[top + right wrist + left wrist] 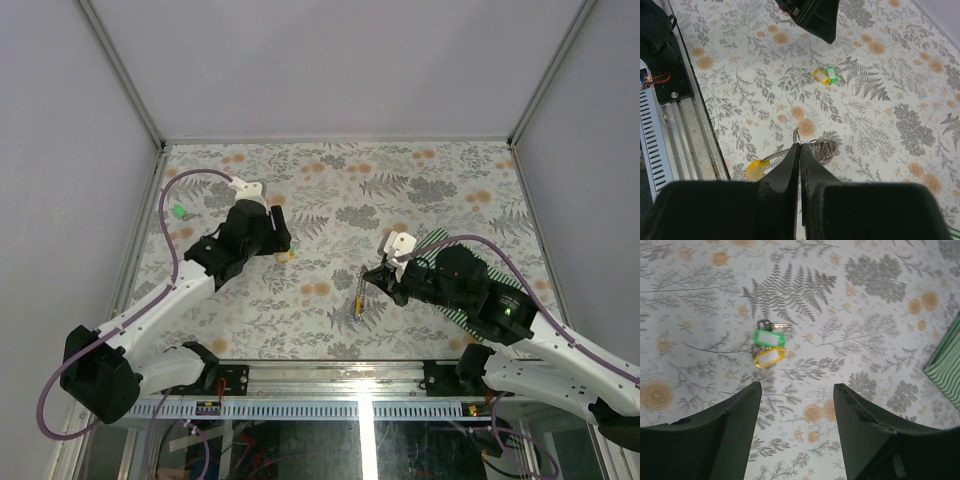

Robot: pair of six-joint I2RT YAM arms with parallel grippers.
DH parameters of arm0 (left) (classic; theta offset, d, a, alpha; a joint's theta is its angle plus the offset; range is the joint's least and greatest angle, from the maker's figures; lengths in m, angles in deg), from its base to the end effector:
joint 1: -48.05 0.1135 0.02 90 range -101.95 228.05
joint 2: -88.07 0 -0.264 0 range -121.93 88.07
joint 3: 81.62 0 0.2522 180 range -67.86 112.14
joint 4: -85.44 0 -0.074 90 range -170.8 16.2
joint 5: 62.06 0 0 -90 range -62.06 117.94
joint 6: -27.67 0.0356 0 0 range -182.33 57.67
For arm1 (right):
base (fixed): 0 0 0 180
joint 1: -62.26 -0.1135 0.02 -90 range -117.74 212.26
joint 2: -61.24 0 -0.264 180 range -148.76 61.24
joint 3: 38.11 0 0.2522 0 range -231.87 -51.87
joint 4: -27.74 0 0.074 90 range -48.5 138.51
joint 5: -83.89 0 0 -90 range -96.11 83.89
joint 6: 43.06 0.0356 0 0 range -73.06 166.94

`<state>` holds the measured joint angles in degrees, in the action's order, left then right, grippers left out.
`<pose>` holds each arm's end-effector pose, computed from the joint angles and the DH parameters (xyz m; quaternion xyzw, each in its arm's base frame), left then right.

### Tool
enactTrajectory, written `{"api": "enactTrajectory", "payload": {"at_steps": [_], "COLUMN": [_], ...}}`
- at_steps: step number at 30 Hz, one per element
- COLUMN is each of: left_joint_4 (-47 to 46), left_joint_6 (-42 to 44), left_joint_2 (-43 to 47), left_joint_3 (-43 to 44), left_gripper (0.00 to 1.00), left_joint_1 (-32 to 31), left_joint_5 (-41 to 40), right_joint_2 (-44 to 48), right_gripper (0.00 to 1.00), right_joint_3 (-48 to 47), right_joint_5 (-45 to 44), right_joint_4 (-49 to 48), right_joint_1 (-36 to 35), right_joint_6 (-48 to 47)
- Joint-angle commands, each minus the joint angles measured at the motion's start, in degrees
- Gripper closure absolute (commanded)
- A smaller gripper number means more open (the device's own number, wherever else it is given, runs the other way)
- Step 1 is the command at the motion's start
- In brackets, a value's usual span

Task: Put the keys on the keyring
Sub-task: Pick up the key from the center of the board.

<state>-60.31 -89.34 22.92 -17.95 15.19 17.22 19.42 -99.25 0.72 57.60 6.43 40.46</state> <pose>0.2133 -0.1299 0.2829 0.0027 0.8871 -0.1546 0.4350 0.0913 0.1420 0.3530 -0.4298 0.6373 0.3080 0.5607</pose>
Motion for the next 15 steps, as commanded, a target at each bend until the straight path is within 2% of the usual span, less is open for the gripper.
{"api": "enactTrajectory", "payload": {"at_steps": [1, 10, 15], "left_joint_4": [1.6, 4.5, 5.1], "left_joint_6": [-1.8, -2.2, -2.3], "left_joint_2": [-0.9, -2.2, -2.8], "left_joint_3": [1.4, 0.4, -1.1], "left_gripper": [0.39, 0.38, 0.39], "left_joint_1": [4.6, 11.8, 18.9], "left_joint_5": [0.4, -5.0, -7.3], "right_joint_2": [-0.2, 0.3, 0.2], "right_gripper": [1.0, 1.0, 1.0], "right_joint_3": [-3.2, -3.3, -2.6], "right_joint_5": [-1.3, -0.3, 1.6], "right_joint_4": [-0.4, -1.4, -2.9], "right_joint_1": [-0.4, -0.4, -0.3], "right_joint_6": [3.2, 4.3, 4.3]}}
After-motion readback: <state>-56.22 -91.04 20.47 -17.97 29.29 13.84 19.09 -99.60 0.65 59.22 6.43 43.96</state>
